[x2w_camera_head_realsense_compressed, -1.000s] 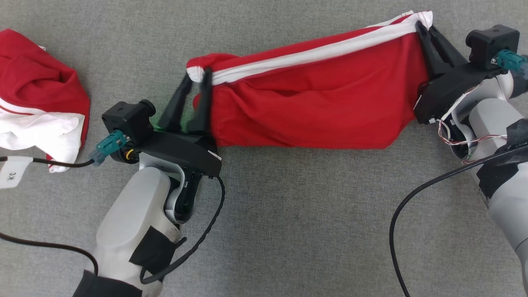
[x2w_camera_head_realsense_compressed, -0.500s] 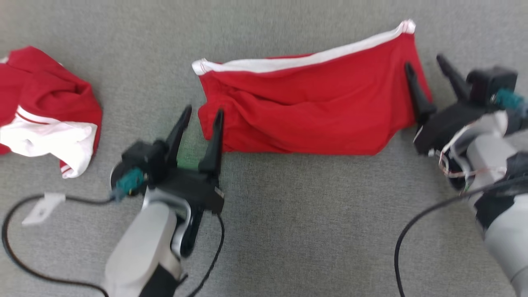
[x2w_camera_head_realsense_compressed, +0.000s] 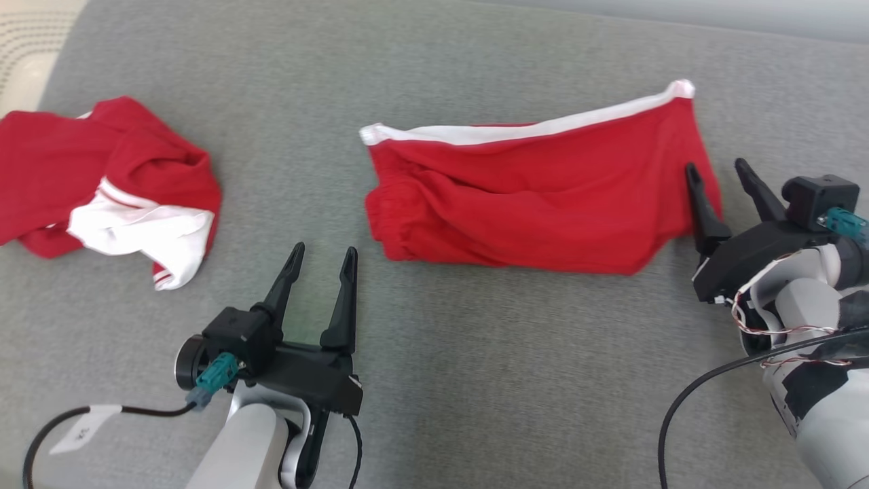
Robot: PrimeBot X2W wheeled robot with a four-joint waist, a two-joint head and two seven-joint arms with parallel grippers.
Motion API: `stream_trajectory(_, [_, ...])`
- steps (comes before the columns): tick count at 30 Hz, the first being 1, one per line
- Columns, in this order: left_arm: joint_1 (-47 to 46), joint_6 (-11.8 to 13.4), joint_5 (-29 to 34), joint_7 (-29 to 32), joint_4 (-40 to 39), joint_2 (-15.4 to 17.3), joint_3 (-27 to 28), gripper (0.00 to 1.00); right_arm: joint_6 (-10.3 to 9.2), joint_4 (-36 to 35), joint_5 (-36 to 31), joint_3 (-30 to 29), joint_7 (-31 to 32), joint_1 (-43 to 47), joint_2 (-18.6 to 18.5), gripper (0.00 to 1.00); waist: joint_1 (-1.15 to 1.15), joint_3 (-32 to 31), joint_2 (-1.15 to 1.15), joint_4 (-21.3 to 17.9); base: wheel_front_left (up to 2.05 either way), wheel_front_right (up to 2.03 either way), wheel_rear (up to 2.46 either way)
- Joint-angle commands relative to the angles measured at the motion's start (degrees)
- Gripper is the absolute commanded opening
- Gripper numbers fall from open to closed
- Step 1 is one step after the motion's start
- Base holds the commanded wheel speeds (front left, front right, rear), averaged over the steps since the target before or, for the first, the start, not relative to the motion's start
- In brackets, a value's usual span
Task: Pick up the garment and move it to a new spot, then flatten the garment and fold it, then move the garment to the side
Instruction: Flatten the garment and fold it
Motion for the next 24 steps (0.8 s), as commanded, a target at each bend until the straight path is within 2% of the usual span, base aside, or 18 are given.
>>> stream_trajectory(1, [1.15,-0.01,0.51,-0.07,-0.39,0.15,0.12,1.00,-0.09,0.49,-0.32,-0.41,-0.01,0.04,0.18,1.00,0.01,0.09,0.00,1.33,0.00,0.00,0.00])
stream_trajectory(8, [3.16,-0.14,1.34,-0.07,-1.15,0.17,0.83,1.00,-0.09,5.68,-1.55,-3.71,-0.01,-0.70,1.62,1.00,0.01,0.21,0.00,3.85,0.00,0.00,0.00])
stream_trajectory(16, [4.71,-0.72,2.32,-0.07,-1.38,0.16,2.04,1.00,-0.09,11.37,-2.12,-7.47,0.06,-0.11,3.44,1.00,0.01,-0.06,0.00,4.96,0.00,0.00,0.00])
stream_trajectory(17, [4.81,-0.75,2.38,-0.07,-1.41,0.16,2.14,1.00,-0.09,11.97,-2.14,-7.86,0.07,0.18,3.63,0.89,0.01,-0.10,0.00,5.00,0.00,0.00,0.00])
stream_trajectory(18, [4.87,-0.74,2.40,-0.07,-1.45,0.16,2.18,1.00,-0.09,12.39,-2.06,-8.16,0.08,0.48,3.87,0.69,0.01,-0.13,0.00,5.00,0.00,0.00,0.00])
stream_trajectory(19, [4.89,-0.72,2.40,-0.07,-1.45,0.15,2.23,1.00,-0.09,12.59,-2.05,-8.32,0.16,0.69,4.06,0.37,0.01,-0.17,0.00,4.98,0.00,0.00,0.00])
stream_trajectory(21, [4.79,-0.69,2.42,-0.07,-1.38,0.16,2.40,1.00,-0.09,12.87,-1.88,-8.69,0.20,1.14,4.40,0.00,0.01,-0.33,0.00,4.84,0.00,0.00,0.00])
stream_trajectory(24, [5.18,-0.88,2.55,-0.07,-1.06,0.16,2.57,1.00,-0.09,12.12,-1.47,-9.11,0.18,1.79,4.69,0.00,0.01,-0.75,0.00,4.45,0.00,0.00,0.00])
